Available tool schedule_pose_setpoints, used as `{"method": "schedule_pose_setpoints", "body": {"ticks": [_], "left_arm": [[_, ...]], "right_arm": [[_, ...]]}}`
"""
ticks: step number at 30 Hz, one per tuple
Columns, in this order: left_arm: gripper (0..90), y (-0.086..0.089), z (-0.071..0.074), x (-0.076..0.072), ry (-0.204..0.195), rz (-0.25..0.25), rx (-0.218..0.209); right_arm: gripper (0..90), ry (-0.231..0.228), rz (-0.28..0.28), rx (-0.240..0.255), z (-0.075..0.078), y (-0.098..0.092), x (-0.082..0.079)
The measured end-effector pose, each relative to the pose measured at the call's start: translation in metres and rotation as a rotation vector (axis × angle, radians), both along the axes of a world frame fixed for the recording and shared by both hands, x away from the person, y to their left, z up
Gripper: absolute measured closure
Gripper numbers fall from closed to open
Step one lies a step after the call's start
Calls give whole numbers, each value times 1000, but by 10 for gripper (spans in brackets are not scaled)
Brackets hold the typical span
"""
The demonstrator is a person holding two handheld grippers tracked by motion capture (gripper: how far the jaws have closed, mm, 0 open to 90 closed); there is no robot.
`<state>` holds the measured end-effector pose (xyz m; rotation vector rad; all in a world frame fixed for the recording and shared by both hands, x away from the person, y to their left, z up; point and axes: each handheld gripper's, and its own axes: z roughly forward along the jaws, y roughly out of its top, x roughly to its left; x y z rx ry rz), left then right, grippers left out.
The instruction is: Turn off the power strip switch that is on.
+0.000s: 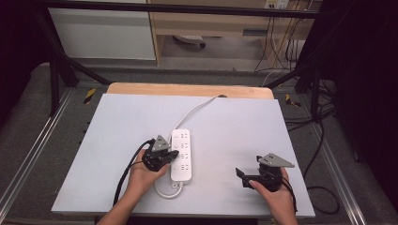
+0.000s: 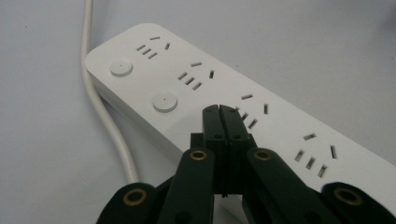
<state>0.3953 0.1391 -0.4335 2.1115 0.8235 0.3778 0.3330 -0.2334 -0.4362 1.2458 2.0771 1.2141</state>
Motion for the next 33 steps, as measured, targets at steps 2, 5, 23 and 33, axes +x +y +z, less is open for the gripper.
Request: {"method": "schedule_pose_setpoints", "body": {"ticks": [2, 5, 23, 33], "left_arm": [[900, -1, 0, 0, -6, 2, 3], [900, -1, 0, 1, -4, 5, -1], [900, -1, -1, 0, -6, 6, -6], [900, -5, 3, -2, -14, -9, -2]], "right_arm": [[40, 1, -1, -2, 0, 0, 0], [40, 2, -3, 0, -1, 0, 1], [41, 4, -1, 1, 0, -1, 0], [41, 4, 1, 0, -1, 0, 0]]}}
